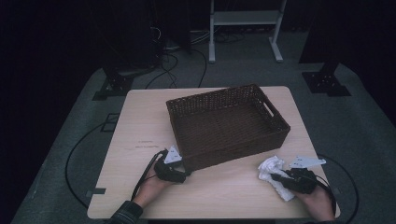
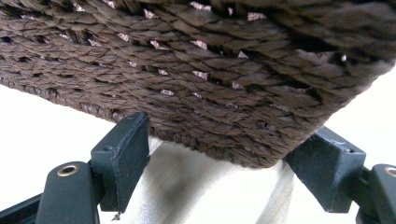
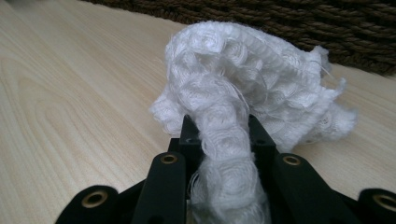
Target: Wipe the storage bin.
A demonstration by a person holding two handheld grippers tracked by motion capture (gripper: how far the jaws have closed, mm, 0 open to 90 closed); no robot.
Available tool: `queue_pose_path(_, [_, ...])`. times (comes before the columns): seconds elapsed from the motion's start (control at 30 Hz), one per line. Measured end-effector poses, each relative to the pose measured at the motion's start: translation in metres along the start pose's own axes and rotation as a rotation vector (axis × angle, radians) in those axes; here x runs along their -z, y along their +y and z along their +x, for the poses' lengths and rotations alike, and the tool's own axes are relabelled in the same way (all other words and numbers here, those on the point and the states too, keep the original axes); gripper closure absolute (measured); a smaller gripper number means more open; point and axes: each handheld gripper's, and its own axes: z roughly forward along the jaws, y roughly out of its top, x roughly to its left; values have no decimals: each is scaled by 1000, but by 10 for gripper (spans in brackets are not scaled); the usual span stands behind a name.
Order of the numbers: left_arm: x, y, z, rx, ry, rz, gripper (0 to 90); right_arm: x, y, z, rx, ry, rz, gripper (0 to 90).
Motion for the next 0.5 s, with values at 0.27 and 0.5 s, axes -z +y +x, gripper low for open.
queue_pose_path(0.27, [0,0,0,1,0,0,223,4,5,-4,2,-21,-18,734])
queue_pose_path(0.5, [0,0,1,-5,-5,1,225,9,14,-10,-13,-31,-50,736])
